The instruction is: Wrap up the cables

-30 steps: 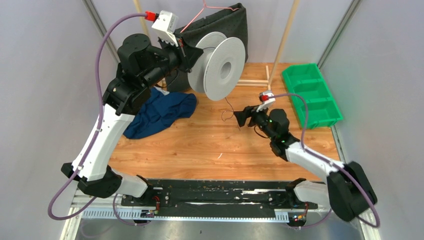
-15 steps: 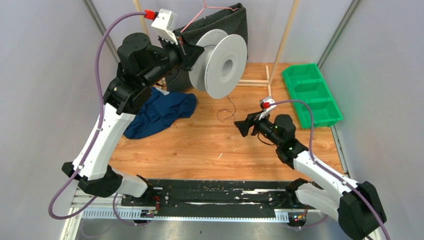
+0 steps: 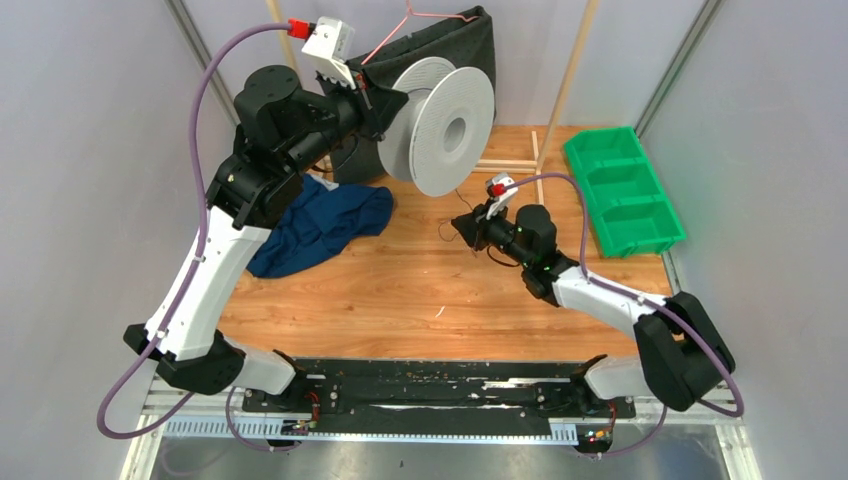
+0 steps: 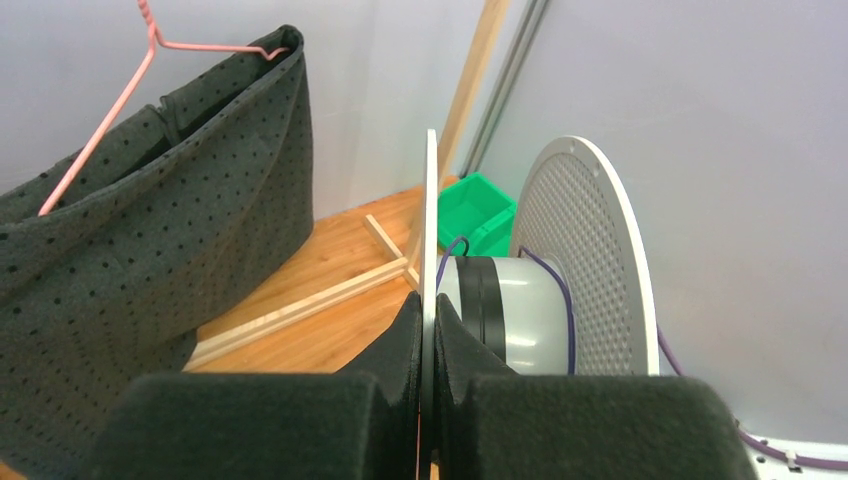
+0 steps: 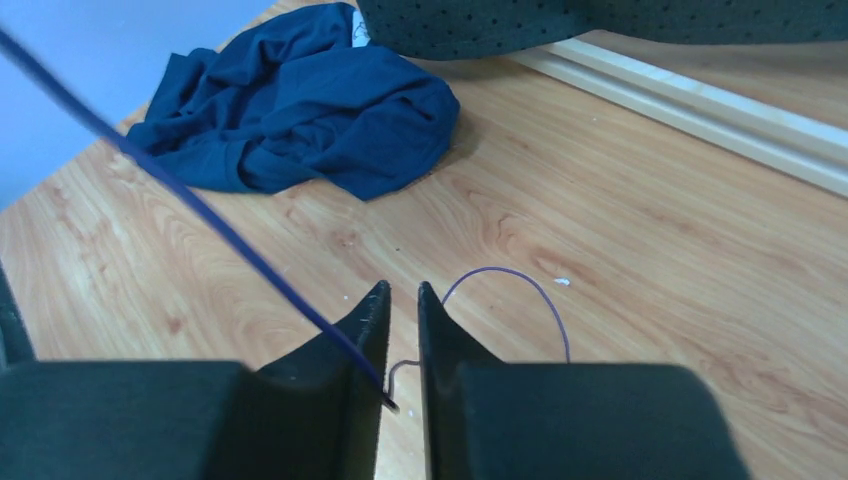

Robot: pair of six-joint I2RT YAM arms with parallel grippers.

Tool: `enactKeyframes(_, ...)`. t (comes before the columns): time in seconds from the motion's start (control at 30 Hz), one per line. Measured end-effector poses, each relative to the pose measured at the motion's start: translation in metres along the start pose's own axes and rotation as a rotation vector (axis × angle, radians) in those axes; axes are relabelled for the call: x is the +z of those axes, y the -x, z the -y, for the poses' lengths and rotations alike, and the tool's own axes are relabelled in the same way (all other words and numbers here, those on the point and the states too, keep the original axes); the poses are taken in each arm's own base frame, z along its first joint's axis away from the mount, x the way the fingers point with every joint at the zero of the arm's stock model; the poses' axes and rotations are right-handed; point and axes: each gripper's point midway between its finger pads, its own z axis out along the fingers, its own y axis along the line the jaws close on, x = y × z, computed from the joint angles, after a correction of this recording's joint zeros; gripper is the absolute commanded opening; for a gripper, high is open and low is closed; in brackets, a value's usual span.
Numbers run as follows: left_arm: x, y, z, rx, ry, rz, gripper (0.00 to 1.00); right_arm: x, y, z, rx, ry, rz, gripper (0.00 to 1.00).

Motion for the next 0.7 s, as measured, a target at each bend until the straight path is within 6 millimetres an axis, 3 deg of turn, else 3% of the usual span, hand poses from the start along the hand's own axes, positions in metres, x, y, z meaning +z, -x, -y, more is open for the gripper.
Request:
enactKeyframes(0.2,0.004,-0.001,-0.010,-0.001,0.052,0.005,0.00,0.004,-0.001,-0.001,-0.019,0.005,-0.004,0.01)
enactKeyframes(0.33,0.014,-0.010,-0.025,-0.035,0.121,0.036,0.00,-0.007,-0.016,-0.021,-0.108,0.051,-0.101,0.01)
enactKeyframes(0.53,0.034,-0.071,-0.072,-0.113,0.311,0.024,0.00,-0.044,-0.021,-0.076,-0.256,0.196,-0.194,0.01)
enactKeyframes(0.7,0.041,-0.122,-0.105,-0.109,0.453,-0.039,0.00,-0.060,0.019,-0.122,-0.358,0.316,-0.186,0.01)
